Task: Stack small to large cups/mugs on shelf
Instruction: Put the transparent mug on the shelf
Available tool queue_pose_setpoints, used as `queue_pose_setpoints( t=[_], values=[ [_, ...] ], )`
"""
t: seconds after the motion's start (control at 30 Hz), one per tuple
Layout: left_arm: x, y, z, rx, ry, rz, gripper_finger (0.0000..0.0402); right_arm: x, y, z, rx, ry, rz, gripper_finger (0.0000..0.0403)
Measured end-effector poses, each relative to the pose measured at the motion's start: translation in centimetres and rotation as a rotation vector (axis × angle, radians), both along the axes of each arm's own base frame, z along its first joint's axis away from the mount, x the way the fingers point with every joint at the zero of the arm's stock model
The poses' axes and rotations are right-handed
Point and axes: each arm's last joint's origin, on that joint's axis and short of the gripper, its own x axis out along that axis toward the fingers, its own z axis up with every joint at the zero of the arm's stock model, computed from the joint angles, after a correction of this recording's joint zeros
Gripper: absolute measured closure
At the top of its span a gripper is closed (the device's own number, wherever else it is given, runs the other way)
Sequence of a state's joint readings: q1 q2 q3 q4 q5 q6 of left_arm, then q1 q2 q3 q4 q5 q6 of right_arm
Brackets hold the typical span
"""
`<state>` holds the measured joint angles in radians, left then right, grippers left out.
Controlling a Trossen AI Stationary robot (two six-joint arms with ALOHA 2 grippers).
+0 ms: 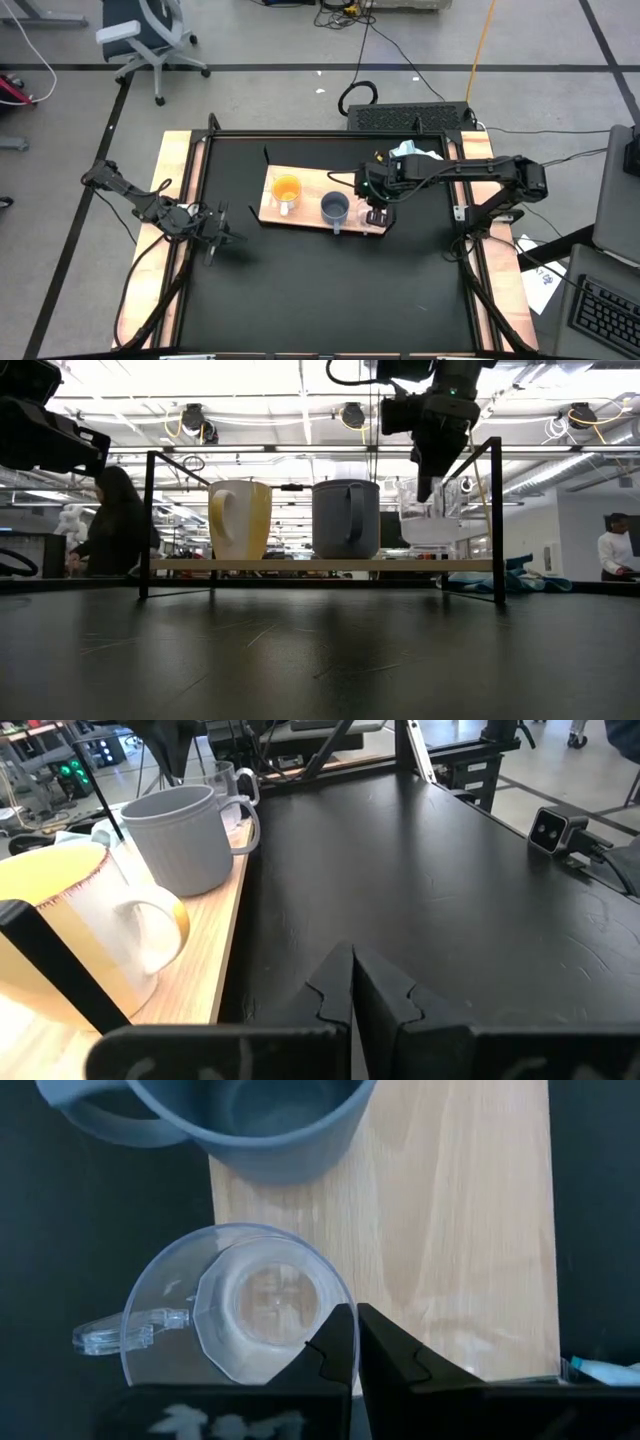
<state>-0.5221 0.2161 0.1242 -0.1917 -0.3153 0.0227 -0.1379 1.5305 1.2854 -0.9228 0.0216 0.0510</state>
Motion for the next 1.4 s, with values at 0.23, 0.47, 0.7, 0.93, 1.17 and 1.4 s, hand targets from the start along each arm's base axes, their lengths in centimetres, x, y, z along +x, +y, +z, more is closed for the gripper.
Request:
queue_pose_setpoints(
  t=[0.23,0.47,0.7,0.93,1.17,1.4],
  values=[
    [0.0,0.0,0.0,-0.002,0.000,0.001,0.0392,0.3,0.0,0.0,-0.004,-0.022,-0.006,0.0403],
    [0.0,0.0,0.0,-0.002,0.000,0.000,0.0392,0.0,0.0,-1.0,-0.003,0.002,-0.001,0.0403],
    [0.0,0.0,0.0,-0.002,0.000,0.000,0.0392,-0.2,0.0,-1.4,0.000,0.011,-0.009,0.0403],
    [0.0,0.0,0.0,-0.001,-0.001,0.000,0.0392,-0.1,0.0,-1.4,-0.001,-0.002,-0.009,0.0403],
    [0.0,0.0,0.0,-0.001,-0.001,0.000,0.0392,0.0,0.0,-1.4,0.001,-0.007,-0.018,0.0403],
    [0.0,0.0,0.0,-0.001,-0.001,0.001,0.0392,0.2,0.0,-1.6,0.001,-0.023,-0.023,0.0384]
  ],
)
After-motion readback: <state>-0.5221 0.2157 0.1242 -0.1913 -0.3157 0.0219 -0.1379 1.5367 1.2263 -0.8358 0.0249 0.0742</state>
